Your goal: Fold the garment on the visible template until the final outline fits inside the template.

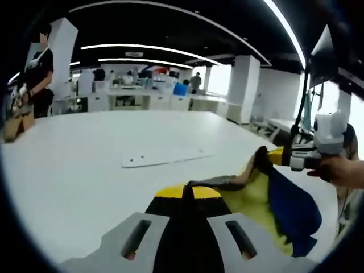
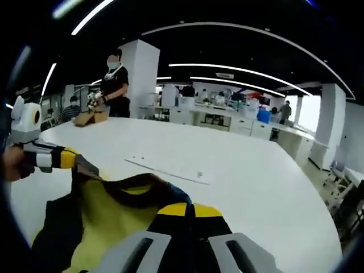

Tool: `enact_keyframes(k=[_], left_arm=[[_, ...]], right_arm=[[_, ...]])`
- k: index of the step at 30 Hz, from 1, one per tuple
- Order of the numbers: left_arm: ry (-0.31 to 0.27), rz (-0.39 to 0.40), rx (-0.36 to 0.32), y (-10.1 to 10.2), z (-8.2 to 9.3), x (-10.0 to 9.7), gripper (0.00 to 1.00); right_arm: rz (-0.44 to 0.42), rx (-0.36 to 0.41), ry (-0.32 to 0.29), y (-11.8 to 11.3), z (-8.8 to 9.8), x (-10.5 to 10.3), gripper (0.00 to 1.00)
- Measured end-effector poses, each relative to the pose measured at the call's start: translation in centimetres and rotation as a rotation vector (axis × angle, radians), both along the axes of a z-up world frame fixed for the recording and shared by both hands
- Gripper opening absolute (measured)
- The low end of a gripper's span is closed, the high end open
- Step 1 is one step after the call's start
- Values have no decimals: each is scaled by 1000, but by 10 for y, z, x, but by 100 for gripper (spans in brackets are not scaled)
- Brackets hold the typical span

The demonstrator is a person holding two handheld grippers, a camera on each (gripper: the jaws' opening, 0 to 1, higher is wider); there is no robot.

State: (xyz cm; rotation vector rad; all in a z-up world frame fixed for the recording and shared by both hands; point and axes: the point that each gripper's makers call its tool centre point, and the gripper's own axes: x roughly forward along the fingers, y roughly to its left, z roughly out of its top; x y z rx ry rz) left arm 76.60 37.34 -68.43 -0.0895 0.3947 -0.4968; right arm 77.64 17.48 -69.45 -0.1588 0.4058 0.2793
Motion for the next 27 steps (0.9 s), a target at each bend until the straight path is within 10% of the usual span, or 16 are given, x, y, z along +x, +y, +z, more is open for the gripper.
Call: enact_keyframes(k=[6, 18, 27], left_arm=[[52, 13, 35, 4, -23, 10, 0], [84, 24, 20, 14, -46, 25, 1], [39, -29, 99, 18, -37, 16, 27]], right_arm=[[-35, 67, 99, 1, -30, 14, 0], [4, -47, 145, -2, -57, 19, 1], [74, 4, 129, 14, -45, 14, 29]])
